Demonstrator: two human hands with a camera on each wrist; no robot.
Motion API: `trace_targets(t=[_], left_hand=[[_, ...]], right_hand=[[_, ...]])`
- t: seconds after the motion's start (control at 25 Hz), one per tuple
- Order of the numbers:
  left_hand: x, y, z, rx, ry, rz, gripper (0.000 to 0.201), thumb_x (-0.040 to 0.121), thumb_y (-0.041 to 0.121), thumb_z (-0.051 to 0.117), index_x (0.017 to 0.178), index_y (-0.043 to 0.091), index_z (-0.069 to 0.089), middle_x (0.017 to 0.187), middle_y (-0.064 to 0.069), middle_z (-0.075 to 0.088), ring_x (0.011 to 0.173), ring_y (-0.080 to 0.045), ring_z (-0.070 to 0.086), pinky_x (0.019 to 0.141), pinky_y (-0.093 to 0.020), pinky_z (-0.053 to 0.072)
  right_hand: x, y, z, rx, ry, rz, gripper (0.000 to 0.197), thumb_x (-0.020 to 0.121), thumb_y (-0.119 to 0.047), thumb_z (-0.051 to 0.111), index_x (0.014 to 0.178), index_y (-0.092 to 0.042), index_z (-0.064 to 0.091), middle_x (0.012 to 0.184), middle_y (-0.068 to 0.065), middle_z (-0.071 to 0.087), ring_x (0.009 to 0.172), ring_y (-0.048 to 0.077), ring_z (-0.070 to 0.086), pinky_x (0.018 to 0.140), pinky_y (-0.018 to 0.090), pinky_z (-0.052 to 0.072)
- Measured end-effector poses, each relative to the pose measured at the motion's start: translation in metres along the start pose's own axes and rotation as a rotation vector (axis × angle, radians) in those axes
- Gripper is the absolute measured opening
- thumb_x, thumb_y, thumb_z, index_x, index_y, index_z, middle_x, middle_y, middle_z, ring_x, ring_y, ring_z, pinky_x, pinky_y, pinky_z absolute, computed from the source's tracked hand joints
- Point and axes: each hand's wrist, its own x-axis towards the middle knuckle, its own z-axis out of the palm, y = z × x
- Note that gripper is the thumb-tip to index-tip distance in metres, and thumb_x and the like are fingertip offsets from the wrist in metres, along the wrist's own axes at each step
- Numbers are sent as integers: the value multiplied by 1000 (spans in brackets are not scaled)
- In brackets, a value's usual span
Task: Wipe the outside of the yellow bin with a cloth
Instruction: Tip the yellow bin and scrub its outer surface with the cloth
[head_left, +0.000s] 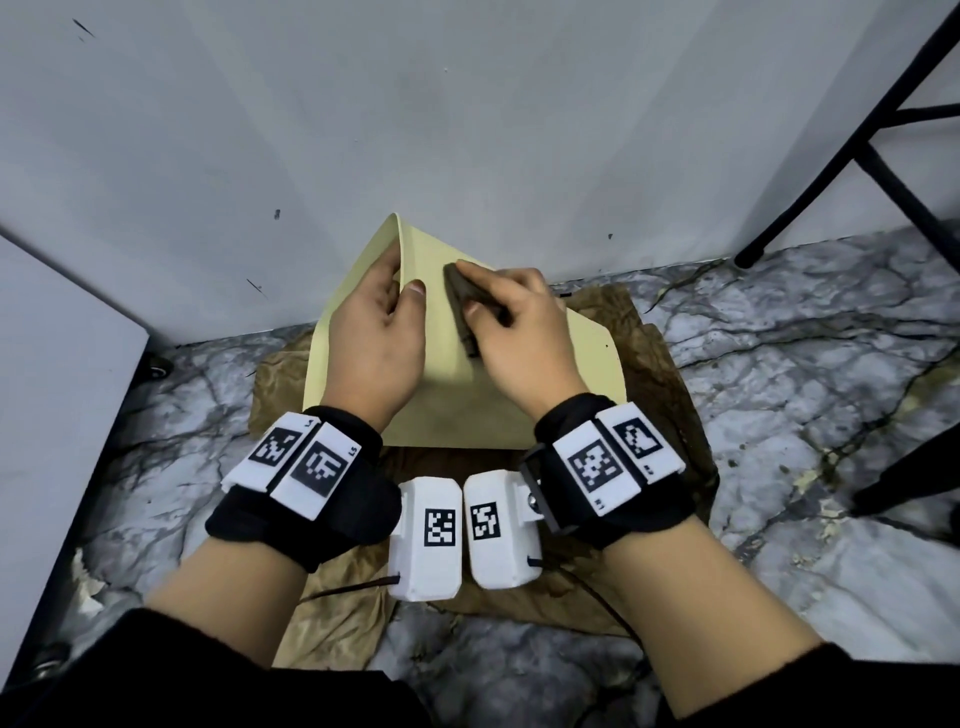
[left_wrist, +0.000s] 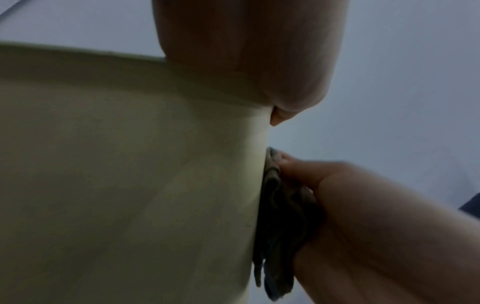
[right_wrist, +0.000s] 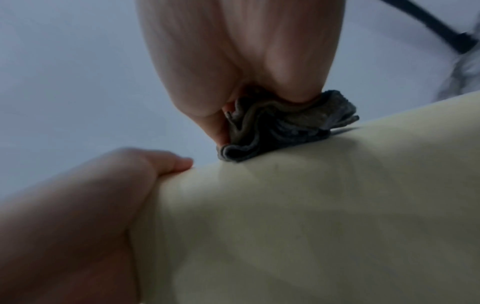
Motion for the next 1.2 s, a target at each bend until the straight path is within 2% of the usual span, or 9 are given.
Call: trace_targets(t=[0.12,0.32,0.48,0.6,0.72,0.84,0.96,1.12,1.2], left_hand=[[-1,0,-2,19,-1,13,37,91,9,43,126,17,49,88,24,55,72,25,50,69,3,38],[2,4,-3,-46,-43,-49,35,91,12,43,125,19,46,102,6,64,93,-5,61,89,-27,47],[5,5,-8,41,-93,-69,35,92,17,41,126,25,41,98,16,64,83,7,59,74,-9,43],[6,9,-11,96,-112,-94,41,92,20,39,132,28,35,116,8,60,98,-10,57,81,-22,40],[9,13,-13,131,-158,-86,47,91,14,38,136,26,32,117,8,54,100,-10,52,82,-21,36],[12,15,-11,131,-169,-91,47,87,6,37,132,21,37,110,9,55,95,-12,54,73,-24,44],[12,11,-6,64,-33,-97,42,89,11,41,129,17,44,112,2,61,102,-18,58,88,-32,48],[9,10,-1,54,47,-27,36,92,16,44,128,17,48,101,8,55,94,-9,53,89,-24,43],[5,11,2,45,32,33,37,91,18,45,128,19,48,101,11,54,92,-4,51,84,-16,42]], right_hand=[[-3,-6,6,-34,-9,-32,36,88,-14,49,119,-30,57,111,1,52,111,26,42,99,20,26],[5,22,-7,-3,37,38,35,86,-15,51,115,-31,60,101,-5,48,111,32,47,105,42,36],[9,65,-29,-40,110,181,35,86,-14,52,116,-30,60,104,0,47,114,33,46,107,43,34],[8,81,-38,-66,135,262,34,86,-16,51,116,-31,59,119,7,51,117,33,45,109,42,34],[5,85,-42,-62,152,296,33,87,-17,51,117,-31,59,124,7,50,117,31,44,108,41,34],[1,84,-43,-51,155,295,34,87,-16,51,117,-30,59,121,5,51,116,31,44,108,40,35],[-4,80,-42,-50,169,288,34,86,-14,53,116,-28,59,119,4,52,116,30,44,107,38,35],[-7,63,-32,-19,191,243,34,85,-14,54,116,-25,60,109,-2,49,115,29,46,101,30,37],[-6,44,-26,22,204,171,34,84,-12,54,116,-25,60,104,-4,47,112,29,47,102,34,38]])
